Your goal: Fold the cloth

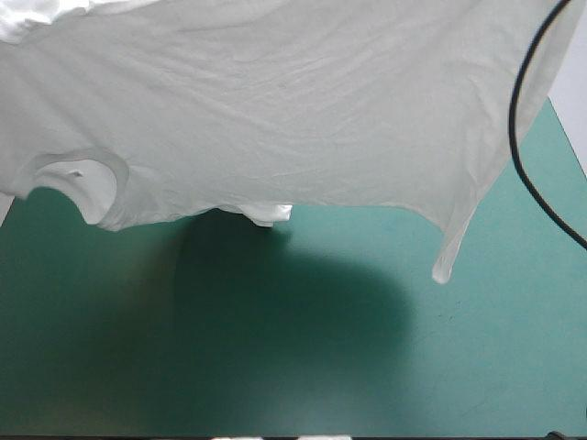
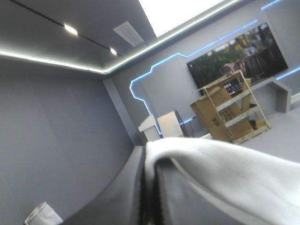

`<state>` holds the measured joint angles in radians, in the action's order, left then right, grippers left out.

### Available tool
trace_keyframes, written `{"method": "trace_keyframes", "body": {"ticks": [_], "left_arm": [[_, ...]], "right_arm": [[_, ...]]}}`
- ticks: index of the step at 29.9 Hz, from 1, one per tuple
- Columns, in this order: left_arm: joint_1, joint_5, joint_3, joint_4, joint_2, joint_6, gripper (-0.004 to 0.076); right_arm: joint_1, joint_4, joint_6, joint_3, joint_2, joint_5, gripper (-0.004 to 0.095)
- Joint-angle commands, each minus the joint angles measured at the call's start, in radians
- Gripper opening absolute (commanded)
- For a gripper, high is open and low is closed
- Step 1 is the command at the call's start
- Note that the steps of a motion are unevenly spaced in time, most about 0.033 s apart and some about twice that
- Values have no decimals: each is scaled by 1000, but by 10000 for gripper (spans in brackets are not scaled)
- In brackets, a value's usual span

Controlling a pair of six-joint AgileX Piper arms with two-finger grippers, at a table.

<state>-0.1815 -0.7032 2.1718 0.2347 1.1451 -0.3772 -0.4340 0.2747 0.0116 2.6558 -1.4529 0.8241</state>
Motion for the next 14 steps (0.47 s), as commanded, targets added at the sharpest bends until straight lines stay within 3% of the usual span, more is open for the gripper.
{"method": "trace_keyframes", "body": {"ticks": [1, 8, 14], "left_arm": [[-4, 75, 62, 6, -13, 12, 20], [-4, 17, 66, -25, 20, 12, 19], [-4, -8, -32, -25, 105, 33, 20]], "right_arm": [[0, 12, 22, 19, 39, -80, -17], [0, 6, 22, -9, 26, -75, -17], [0, 15, 18, -94, -58, -71, -17]]}}
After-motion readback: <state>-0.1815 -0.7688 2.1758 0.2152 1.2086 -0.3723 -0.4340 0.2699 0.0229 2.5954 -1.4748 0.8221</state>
